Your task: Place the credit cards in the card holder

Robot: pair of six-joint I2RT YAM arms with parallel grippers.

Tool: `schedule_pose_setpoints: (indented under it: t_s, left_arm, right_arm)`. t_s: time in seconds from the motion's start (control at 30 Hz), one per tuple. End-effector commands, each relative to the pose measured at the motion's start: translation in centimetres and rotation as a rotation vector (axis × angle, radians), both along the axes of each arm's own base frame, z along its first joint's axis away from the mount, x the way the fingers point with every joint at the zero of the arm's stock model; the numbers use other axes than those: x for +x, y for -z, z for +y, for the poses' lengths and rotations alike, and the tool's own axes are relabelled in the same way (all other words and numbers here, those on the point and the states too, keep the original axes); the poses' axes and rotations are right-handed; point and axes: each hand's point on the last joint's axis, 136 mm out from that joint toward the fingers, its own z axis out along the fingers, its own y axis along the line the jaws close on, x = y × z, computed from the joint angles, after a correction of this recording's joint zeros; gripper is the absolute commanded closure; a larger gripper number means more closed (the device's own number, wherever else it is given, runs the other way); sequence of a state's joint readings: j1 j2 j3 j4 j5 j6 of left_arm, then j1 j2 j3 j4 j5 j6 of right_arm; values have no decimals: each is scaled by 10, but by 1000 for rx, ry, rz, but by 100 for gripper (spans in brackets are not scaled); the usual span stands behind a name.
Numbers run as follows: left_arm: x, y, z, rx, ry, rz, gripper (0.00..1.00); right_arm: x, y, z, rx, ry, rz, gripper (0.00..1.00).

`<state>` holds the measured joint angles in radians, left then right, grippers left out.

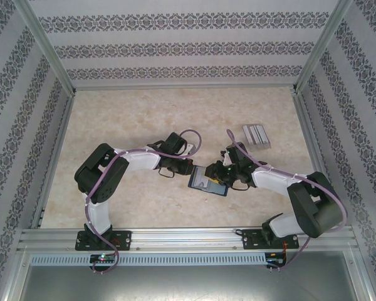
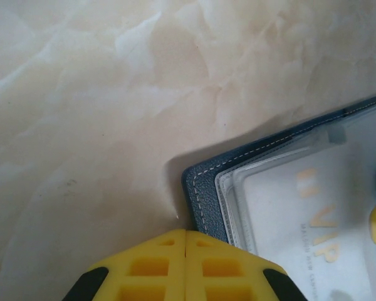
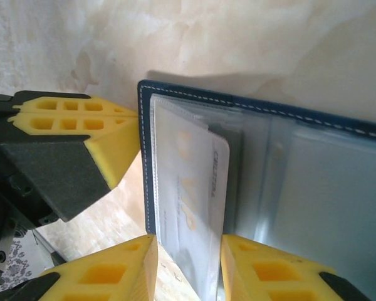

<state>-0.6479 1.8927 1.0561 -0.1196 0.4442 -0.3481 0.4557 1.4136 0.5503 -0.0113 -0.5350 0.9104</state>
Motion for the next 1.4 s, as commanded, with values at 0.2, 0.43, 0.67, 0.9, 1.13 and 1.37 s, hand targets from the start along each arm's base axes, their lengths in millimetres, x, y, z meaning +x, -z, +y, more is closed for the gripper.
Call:
schedule_pose_setpoints:
  t_s: [0.2, 0.43, 0.67, 0.9, 1.13, 1.37]
  left_arm:
    - [-7, 13, 0, 13, 1, 53, 93]
    - [-7, 13, -1, 7, -1, 57, 94]
    - [-9, 13, -3, -5, 1, 67, 94]
    - [-9, 12, -2, -8, -5, 70, 94]
    - [-6, 12, 5, 20, -31, 53, 94]
    - [-3, 13, 9, 19, -53, 56, 94]
  right_arm:
    - [-8, 14, 0, -55, -11, 31, 67]
    - [-3, 14, 15, -51, -33, 20, 67]
    - [1, 7, 28, -68, -71, -14, 68]
    - [2, 5, 35, -94, -95, -22, 68]
    - [-9, 7, 7, -225, -97, -17, 66]
    - [-19, -3, -17, -300, -83, -29, 63]
